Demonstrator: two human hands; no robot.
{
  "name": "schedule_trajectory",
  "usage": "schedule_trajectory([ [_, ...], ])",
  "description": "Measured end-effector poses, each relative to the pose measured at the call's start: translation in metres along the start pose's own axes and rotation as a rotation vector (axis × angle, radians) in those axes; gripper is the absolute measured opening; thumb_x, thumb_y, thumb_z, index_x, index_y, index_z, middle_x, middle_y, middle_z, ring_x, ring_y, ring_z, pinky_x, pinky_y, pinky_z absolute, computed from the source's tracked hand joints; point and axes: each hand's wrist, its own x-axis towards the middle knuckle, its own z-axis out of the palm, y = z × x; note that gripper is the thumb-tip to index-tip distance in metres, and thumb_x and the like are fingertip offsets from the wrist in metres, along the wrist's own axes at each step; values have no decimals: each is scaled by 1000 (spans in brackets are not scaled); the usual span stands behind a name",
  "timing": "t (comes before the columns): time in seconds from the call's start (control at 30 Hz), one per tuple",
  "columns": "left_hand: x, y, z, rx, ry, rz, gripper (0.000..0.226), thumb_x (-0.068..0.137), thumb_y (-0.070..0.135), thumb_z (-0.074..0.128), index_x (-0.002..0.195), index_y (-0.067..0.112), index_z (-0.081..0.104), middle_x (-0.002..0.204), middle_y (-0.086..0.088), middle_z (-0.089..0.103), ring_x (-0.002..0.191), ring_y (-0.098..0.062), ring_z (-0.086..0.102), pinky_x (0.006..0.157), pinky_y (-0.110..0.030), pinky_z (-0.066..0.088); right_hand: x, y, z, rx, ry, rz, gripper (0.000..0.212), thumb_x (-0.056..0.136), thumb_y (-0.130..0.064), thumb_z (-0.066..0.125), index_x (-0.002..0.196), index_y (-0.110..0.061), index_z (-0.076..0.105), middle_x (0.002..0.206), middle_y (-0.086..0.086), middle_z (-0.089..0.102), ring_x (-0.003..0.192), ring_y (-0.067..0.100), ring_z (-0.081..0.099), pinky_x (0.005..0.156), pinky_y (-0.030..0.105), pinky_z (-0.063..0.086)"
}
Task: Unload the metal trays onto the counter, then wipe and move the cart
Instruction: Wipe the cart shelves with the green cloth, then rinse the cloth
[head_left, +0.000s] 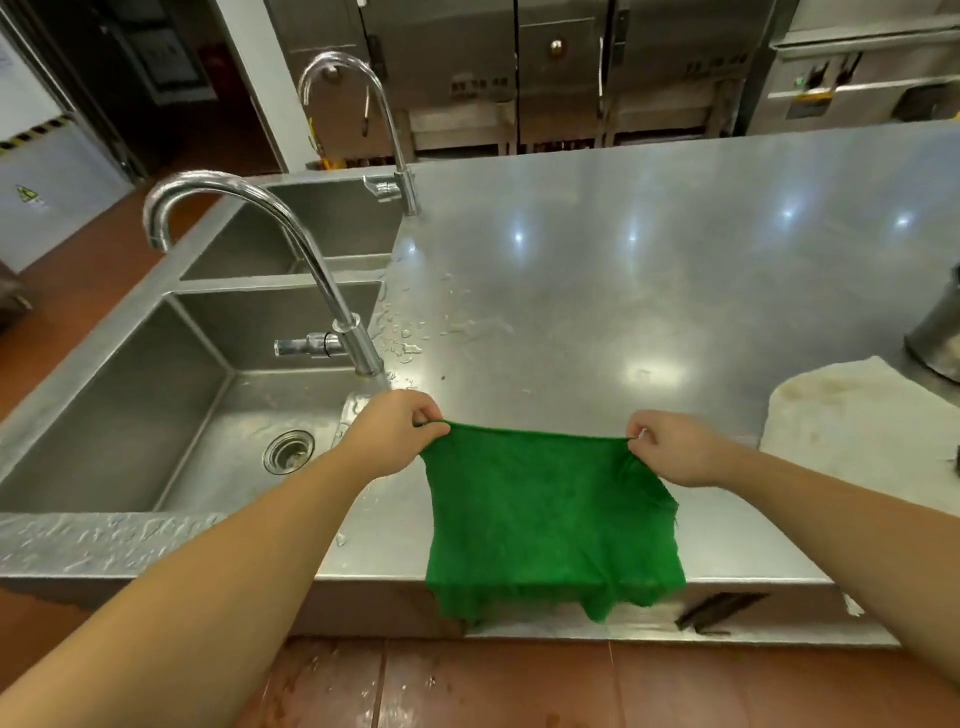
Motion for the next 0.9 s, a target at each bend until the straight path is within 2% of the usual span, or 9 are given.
schedule_trajectory([
  [0.17,23,-10,19,71,-21,-63,12,89,33,66,90,21,69,84,4,65,79,-15,61,75,-34,54,20,7,28,-177,24,-116,22,95,-32,50,114,-21,54,98,-1,61,82,17,59,72,35,52],
  [0.27,35,-17,31,70,-27,-73,13,89,32,66,91,19,69,85,4,63,81,-16,59,74,-34,53,20,21,41,-347,62,-286,34,89,-47,56,115,-26,51,108,-5,57,91,16,57,77,33,51],
  [0.37,48,-19,41,75,-47,-61,12,90,30,65,92,19,69,83,7,59,82,-15,58,74,-32,51,19,33,53,-450,60,-447,36,85,-48,61,111,-24,59,107,-4,58,96,18,56,79,31,47],
  [0.53,61,-25,49,83,-71,-51,11,87,31,67,89,21,70,83,6,63,82,-16,60,75,-33,53,23,38,52,-402,110,-418,27,92,-38,55,113,-22,65,108,-4,62,100,16,57,81,30,46],
  [0.7,57,-36,49,31,-70,-52,10,86,29,69,87,20,71,82,5,65,81,-15,60,72,-31,51,21,43,50,-401,159,-377,23,95,-32,51,101,-20,69,94,-5,63,88,15,57,73,28,47],
  [0.8,56,-40,48,13,-77,-54,10,86,29,69,87,19,71,84,3,66,80,-14,59,67,-27,47,20,43,55,-372,191,-389,27,90,-40,59,106,-20,69,97,-3,65,90,17,59,73,30,49],
  [0.9,54,-41,48,7,-76,-43,10,86,28,69,88,18,72,84,3,66,81,-14,59,68,-26,46,20,45,57,-362,215,-399,21,88,-34,66,101,-20,73,96,-3,67,89,19,62,70,32,50],
])
